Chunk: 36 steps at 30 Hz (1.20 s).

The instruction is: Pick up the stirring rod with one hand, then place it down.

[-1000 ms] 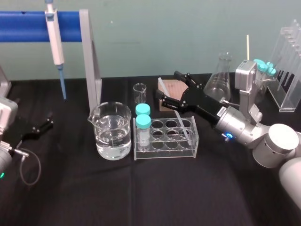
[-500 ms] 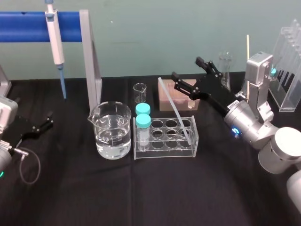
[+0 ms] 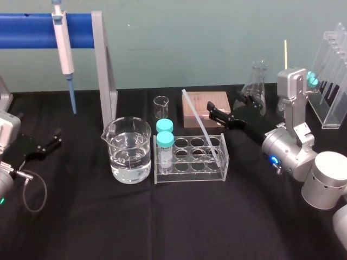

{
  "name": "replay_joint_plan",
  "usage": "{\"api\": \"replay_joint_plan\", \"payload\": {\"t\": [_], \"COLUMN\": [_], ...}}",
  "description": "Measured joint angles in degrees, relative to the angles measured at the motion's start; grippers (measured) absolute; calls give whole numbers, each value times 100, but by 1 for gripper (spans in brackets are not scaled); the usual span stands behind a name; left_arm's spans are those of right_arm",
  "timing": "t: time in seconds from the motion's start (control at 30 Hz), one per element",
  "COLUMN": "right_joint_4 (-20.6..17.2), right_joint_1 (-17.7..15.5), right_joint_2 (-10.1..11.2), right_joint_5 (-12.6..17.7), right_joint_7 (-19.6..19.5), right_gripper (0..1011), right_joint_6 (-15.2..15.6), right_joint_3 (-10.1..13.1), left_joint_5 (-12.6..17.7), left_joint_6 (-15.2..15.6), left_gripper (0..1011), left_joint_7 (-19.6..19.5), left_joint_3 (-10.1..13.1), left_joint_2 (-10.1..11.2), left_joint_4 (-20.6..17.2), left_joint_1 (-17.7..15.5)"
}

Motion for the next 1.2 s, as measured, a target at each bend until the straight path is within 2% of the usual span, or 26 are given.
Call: {"api": "replay_joint_plan", "payload": {"t": [0.17, 1.2], "right_joint_4": [-5, -12], "right_joint_1": [-14, -19], "right_joint_2": [-10, -5], "right_joint_5": [-85, -78], "right_joint_7": [-4, -12], "right_gripper": [1000, 1000], "right_joint_6": [59, 75], "right_joint_3": [14, 12], "left_joint_5": [0, 1], "left_joint_6": [0, 0], "left_gripper": [1000, 1000], "left_joint_7": [0, 0], "left_joint_3": [0, 0], "left_joint_2": [0, 0], "left_joint_4": [0, 0], "left_joint_1": [0, 0]}}
